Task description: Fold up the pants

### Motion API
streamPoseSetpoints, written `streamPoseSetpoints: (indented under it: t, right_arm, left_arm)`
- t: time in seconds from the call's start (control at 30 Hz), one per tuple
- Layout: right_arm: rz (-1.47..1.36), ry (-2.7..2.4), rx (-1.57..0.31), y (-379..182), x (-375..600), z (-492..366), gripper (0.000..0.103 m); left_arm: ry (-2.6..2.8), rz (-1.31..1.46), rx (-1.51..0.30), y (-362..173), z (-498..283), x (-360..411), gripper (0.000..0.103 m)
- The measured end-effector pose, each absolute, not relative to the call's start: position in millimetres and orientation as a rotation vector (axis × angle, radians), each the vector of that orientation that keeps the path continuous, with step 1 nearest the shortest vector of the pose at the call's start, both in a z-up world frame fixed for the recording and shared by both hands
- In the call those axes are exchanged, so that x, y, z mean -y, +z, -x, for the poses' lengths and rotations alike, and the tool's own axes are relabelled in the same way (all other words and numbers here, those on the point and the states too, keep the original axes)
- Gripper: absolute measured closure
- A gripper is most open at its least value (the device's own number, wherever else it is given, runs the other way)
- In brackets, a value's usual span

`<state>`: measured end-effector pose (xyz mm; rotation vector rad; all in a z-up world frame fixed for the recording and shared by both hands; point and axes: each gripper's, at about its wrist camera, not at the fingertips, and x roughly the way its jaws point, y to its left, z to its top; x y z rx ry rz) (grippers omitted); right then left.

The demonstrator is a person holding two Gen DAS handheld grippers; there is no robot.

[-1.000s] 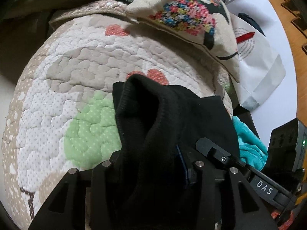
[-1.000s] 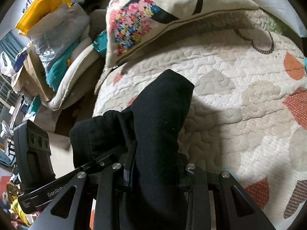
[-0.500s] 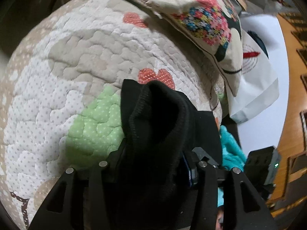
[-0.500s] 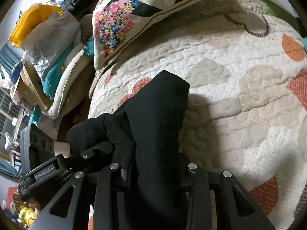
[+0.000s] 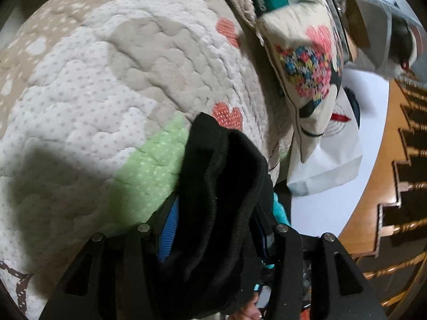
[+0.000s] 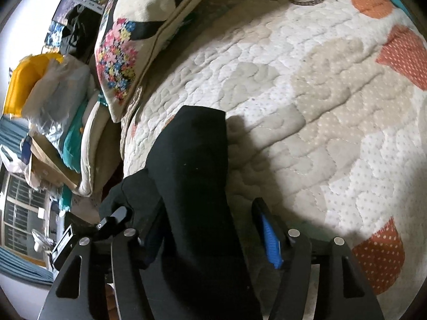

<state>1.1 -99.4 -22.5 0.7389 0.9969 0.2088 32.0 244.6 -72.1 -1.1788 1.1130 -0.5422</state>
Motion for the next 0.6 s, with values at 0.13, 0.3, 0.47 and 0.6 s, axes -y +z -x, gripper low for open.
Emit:
streamPoseSetpoints:
  t: [0.13, 0.3, 0.47, 0.6]
  right_arm:
    - [-0.721, 0.177, -0.981, -15, 104, 7, 0.031]
    - [-0.713, 0.125, -0.963, -5, 115, 22, 0.031]
    - [-0.667, 0.074, -0.955, 6, 119, 39, 0.03]
    - [-0.643, 0.035, -0.965, 9, 125, 55, 0.03]
  left_arm:
    - [-0.525, 1.18, -1.111, -70, -26, -252, 0.055]
    - [-0.491, 1.201, -1.117, -71, -23, -256, 0.054]
    - [-0.442, 1.196, -1.11, -67, -13, -265, 0.047]
    - [-0.382, 1.229, -1.109, -69, -5, -280, 0.047]
